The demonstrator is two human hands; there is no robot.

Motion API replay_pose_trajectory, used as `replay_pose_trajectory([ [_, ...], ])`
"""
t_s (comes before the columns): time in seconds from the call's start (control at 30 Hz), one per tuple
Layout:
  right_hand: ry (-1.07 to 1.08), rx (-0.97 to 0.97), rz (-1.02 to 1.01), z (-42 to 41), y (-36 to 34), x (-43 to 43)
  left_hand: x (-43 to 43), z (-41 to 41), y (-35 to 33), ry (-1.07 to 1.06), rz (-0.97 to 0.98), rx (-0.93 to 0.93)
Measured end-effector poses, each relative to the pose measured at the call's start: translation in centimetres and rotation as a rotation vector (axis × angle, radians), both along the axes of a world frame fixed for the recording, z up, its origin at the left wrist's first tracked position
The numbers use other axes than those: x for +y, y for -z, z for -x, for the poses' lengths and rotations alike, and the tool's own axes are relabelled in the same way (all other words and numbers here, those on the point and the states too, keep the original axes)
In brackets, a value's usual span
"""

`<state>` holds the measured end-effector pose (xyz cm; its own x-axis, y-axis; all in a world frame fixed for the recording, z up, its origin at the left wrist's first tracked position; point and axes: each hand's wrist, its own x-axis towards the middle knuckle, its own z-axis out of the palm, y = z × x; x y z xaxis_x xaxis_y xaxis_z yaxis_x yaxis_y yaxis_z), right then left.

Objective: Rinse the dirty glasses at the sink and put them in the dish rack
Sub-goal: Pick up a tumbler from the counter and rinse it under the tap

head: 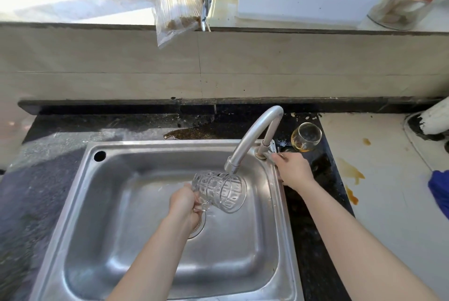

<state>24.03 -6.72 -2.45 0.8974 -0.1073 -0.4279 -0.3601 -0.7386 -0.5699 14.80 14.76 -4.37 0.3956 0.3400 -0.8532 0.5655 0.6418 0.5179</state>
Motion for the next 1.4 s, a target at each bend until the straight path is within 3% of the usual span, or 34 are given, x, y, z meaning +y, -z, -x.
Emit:
replay_pose_trajectory([
  [0.13,-0.007,-0.072,0.091,3.2,-1.2,0.1,-0.2,0.5,-1.6,0.081,-0.295,-0.071],
  [0.3,-0.178,0.107,-0.279,7.6,-2.0,2.7,-0.7,2.3,-3.3,0.318,-0.722,-0.202],
  [0.57,-0.364,0.140,-0.423,11.1,-2.3,5.2,-1.7,6.6,-7.1,0.530,-0.855,-0.496],
  [0.73,-0.393,0.046,-0.407,13.2,-3.1,5.7,-1.3,9.3,-7.8,0.572,-0.754,-0.545],
  [0.9,-0.384,0.027,-0.519,14.7,-5.0,6.1,-0.7,11.3,-7.8,0.744,-0.686,-0.590],
  [1.03,-0.324,-0.058,-0.489,15.7,-6.0,6.3,0.3,12.0,-8.8,0.896,-0.613,-0.647],
  [1.17,-0.293,-0.146,-0.476,16.7,-7.6,6.7,2.5,11.7,-11.2,0.859,-0.609,-0.716],
  [1.27,-0.295,-0.190,-0.483,17.2,-9.4,7.3,4.4,10.7,-12.9,0.873,-0.486,-0.545],
  [1.33,-0.316,-0.211,-0.484,17.8,-10.7,7.8,5.6,9.9,-13.2,1.031,-0.250,-0.359],
  [1.4,-0.330,-0.212,-0.492,18.4,-11.6,8.3,6.3,9.2,-13.2,1.214,-0.060,-0.294],
])
